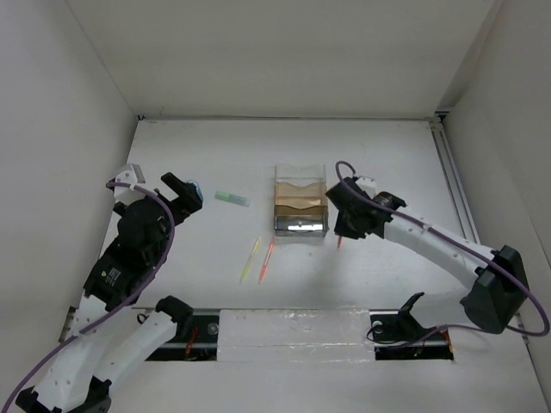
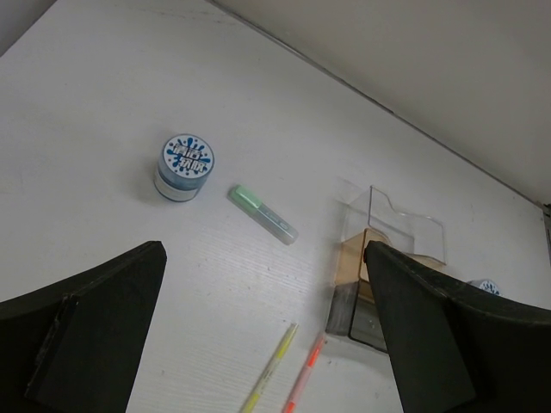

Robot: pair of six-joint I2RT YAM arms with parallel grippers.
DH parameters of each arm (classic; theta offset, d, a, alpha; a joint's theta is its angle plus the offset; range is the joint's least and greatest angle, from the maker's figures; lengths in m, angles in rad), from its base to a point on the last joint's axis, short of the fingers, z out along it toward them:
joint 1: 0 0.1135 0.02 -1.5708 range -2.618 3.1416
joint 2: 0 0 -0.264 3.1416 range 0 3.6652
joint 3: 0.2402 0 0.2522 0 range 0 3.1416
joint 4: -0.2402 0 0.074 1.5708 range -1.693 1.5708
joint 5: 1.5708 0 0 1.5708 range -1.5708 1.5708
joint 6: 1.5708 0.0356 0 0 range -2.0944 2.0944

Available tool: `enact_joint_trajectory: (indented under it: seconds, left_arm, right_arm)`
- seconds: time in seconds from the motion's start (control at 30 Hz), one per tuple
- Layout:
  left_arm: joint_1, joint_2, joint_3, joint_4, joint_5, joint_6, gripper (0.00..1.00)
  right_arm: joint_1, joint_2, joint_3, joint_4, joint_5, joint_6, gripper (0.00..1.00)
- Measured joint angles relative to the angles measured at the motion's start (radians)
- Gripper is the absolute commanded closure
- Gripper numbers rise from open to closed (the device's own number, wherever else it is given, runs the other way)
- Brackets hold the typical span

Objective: Sort the stationery into containers
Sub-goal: Grab a piece of stationery with the right arm, then place the stationery into the container

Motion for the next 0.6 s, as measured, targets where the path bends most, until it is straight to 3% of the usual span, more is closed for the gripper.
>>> enact_joint_trajectory:
  seconds: [0.33, 0.6]
  left_arm:
    - [0.000, 0.028, 0.000, 0.003, -0.019, -0.001, 0.00]
    - [0.000, 0.035, 0.000, 0.003, -0.028, -0.001, 0.00]
  right_arm:
    - [0.001, 0.026, 0.176, 0.015, 0.035, -0.111, 1.00]
    - [0.029, 0.148, 0.309, 0.039, 0.020, -0.230, 1.00]
